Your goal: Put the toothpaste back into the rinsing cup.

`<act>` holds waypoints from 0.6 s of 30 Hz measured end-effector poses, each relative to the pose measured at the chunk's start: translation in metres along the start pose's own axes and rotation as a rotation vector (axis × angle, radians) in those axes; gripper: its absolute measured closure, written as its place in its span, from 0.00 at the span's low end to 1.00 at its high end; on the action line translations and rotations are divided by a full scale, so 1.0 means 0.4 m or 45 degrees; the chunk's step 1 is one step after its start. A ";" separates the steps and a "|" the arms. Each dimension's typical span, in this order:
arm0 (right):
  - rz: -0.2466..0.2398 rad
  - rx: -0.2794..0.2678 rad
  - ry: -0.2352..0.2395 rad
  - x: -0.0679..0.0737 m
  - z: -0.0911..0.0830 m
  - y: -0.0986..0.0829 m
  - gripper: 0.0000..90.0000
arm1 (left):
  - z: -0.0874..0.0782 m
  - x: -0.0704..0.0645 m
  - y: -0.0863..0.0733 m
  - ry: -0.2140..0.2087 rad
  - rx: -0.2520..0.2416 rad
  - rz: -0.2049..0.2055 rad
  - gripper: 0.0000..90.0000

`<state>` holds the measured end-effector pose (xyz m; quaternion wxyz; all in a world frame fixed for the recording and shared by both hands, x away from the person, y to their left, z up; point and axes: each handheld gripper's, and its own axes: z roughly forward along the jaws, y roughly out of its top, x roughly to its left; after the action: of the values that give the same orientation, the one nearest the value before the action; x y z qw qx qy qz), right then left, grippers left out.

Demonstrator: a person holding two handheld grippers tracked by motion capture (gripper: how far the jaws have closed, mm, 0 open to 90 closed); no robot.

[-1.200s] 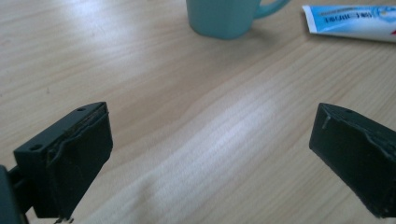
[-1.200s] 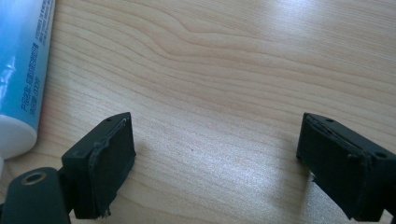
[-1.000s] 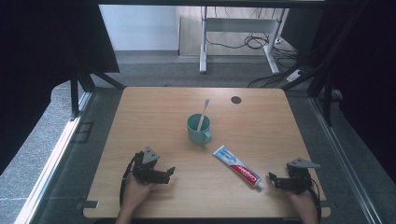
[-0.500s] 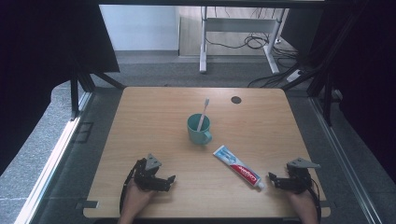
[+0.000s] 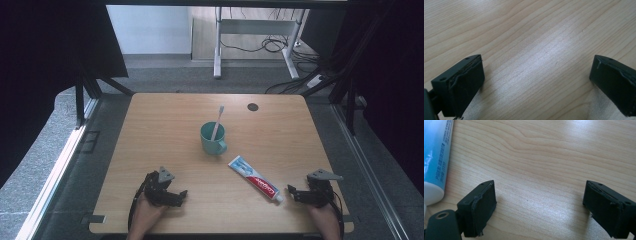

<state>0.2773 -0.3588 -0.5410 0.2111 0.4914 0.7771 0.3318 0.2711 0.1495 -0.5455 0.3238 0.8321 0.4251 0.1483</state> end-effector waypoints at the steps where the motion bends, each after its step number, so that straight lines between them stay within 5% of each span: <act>1: 0.001 0.000 0.001 0.000 0.000 0.000 0.12 | 0.000 0.001 0.000 0.001 0.000 0.002 0.00; 9: 0.033 -0.010 0.021 -0.003 -0.003 0.000 0.13 | 0.000 0.001 0.000 0.006 0.000 -0.009 0.00; 18: -0.044 -0.004 0.080 0.007 -0.026 0.017 0.13 | 0.000 0.002 0.000 0.014 0.003 -0.015 0.00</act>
<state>0.2734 -0.3573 -0.5289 0.1928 0.4670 0.7912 0.3445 0.2716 0.1504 -0.5454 0.3212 0.8292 0.4319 0.1506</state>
